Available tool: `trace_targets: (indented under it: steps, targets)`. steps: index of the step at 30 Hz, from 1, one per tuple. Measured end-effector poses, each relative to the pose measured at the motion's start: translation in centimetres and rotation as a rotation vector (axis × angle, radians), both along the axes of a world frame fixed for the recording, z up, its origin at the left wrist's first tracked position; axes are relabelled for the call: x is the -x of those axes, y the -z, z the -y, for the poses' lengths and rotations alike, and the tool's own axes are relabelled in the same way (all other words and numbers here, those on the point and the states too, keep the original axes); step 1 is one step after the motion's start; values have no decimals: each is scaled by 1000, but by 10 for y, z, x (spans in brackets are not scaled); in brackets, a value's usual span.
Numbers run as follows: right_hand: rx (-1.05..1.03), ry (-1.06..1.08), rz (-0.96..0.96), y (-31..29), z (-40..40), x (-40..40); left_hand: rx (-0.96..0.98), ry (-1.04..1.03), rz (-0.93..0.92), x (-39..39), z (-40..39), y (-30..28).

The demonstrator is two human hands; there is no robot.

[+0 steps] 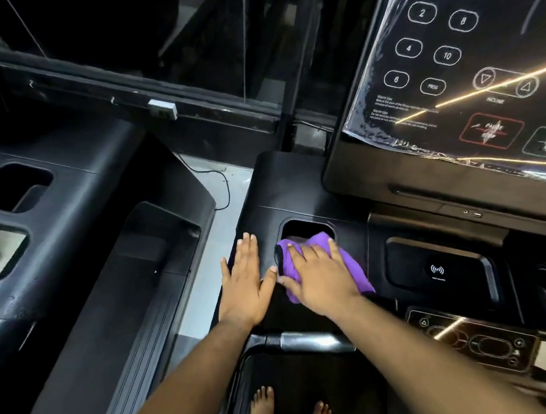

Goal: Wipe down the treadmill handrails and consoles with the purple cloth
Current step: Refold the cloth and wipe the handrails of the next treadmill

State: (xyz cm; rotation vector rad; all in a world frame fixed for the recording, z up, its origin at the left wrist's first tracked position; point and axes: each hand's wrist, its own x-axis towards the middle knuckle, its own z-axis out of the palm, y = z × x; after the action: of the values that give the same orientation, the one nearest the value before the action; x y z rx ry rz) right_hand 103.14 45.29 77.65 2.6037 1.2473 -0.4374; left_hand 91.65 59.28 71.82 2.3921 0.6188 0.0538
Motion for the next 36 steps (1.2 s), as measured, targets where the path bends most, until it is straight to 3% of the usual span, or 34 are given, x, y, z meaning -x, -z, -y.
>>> trace_targets:
  steps: [5,8,12,14,20,25,29,33,36]
  targets:
    - [95,-46,-253,-12,-22,-44,-11,-11,-57,-3,-1,2]
    - [-41,-162,-156,-6,2,-36,-37,-6,-88,-6,-1,2]
    - [-157,-319,137,4,43,-69,-66,-4,-136,-9,0,0]
    - [-142,-235,198,6,42,-84,-70,-6,-144,-10,-1,-1]
    - [-191,127,137,19,49,-32,-62,2,-131,-9,-1,2]
    - [-206,334,94,12,33,-62,-62,8,-128,-10,-2,3]
    - [-104,82,15,12,-21,-68,-65,2,-121,-9,-2,4]
    - [-46,-166,-47,3,-16,-87,-68,6,-120,-9,-2,4]
    - [-63,59,-13,-3,-2,-122,-75,17,-133,-9,-2,3]
